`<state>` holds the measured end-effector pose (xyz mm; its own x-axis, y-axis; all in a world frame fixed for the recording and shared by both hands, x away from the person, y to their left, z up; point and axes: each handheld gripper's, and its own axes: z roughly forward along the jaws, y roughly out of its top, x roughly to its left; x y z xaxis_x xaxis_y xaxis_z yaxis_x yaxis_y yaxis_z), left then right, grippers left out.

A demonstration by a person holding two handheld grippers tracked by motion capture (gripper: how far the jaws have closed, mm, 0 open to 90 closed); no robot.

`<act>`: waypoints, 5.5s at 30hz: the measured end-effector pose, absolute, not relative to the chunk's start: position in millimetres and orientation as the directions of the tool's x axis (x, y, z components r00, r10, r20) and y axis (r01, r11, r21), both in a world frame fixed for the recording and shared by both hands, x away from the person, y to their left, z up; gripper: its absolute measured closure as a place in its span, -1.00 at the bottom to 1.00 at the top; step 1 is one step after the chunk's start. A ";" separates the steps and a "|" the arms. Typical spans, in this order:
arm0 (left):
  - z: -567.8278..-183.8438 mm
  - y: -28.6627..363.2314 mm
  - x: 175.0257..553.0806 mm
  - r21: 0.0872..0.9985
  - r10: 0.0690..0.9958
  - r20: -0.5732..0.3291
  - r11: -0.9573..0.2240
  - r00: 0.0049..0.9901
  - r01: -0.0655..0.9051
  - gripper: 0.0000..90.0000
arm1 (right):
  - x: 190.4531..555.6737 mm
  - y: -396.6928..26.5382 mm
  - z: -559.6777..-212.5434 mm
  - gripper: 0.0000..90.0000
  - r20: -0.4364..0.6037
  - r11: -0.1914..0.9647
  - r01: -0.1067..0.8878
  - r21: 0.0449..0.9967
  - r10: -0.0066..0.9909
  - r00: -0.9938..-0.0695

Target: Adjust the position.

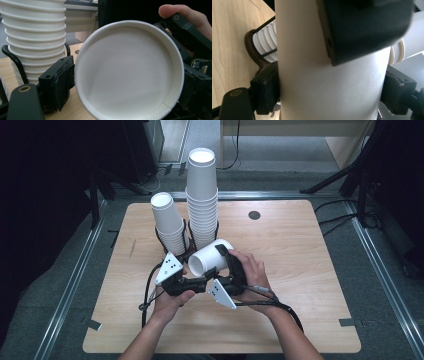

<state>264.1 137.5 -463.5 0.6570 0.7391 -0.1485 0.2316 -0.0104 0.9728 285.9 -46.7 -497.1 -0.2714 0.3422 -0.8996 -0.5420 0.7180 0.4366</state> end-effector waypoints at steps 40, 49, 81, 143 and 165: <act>-459.0 136.9 266.4 0.946 0.745 -0.146 -0.088 0.651 0.313 -0.52 | 284.5 -42.3 -505.2 -0.69 -0.917 0.735 -0.549 0.398 0.302 -0.261; -461.9 139.0 269.3 0.945 0.730 -0.151 -0.092 0.667 0.314 -0.52 | 284.8 -42.6 -507.1 -0.69 -0.919 0.740 -0.546 0.393 0.297 -0.259; -473.1 140.0 271.9 0.979 0.748 -0.099 -0.045 0.656 0.199 -0.48 | 278.2 -60.3 -503.3 -1.00 -0.906 0.746 -0.515 0.423 0.349 -0.240; -486.8 133.7 269.3 0.997 0.744 -0.070 0.070 0.665 0.027 -0.50 | 256.2 -97.3 -472.2 -0.97 0.559 -0.428 0.367 0.826 0.705 -0.436; -487.7 131.3 268.1 0.998 0.742 -0.049 0.059 0.668 0.007 -0.50 | 270.2 -95.1 -473.8 -0.97 0.935 -0.713 0.614 0.339 0.328 -0.136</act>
<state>268.1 131.3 -487.7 0.6683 0.7423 -0.0488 0.0069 0.0594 0.9982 270.2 -95.1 -473.8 -0.1364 0.3278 0.9348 0.6138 -0.7127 0.3395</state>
